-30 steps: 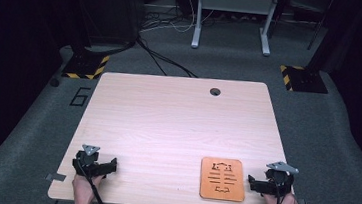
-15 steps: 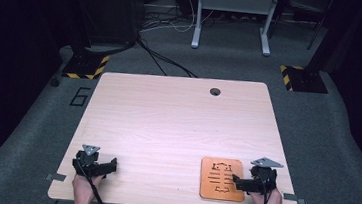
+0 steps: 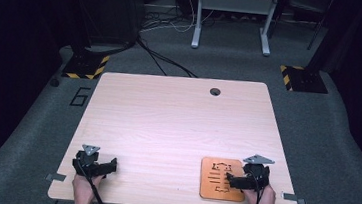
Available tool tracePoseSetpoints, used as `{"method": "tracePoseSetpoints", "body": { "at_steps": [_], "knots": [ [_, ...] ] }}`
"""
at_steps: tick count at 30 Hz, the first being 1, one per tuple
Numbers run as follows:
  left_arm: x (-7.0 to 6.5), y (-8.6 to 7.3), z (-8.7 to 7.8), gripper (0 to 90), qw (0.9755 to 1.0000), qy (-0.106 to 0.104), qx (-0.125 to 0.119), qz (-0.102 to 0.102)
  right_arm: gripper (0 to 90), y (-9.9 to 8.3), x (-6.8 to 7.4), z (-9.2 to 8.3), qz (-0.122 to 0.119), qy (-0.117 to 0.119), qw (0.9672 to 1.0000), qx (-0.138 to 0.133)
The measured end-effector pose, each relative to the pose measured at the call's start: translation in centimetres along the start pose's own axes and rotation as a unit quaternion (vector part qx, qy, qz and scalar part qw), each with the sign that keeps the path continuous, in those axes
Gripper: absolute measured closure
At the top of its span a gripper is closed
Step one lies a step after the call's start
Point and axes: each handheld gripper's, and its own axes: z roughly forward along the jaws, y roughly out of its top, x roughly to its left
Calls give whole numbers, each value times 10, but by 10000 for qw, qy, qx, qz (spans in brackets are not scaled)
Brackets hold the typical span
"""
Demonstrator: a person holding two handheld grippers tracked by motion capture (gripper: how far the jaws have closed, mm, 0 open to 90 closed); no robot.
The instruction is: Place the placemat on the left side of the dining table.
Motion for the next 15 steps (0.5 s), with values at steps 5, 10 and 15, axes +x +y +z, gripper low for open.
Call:
{"method": "tracePoseSetpoints", "body": {
  "at_steps": [5, 10, 15],
  "knots": [
    [0, 0, 0, 2, 10000, -1, 0, -1, 19, 0, 0, 1, 2, 27, 10000, 6],
    [0, 0, 0, 2, 10000, -1, 5, -4, 31, 0, -1, 1, -19, 89, 10000, 27],
    [0, 0, 0, 2, 10000, -1, 4, -4, 45, 0, -3, 1, -51, 149, 9999, 45]
  ]
}}
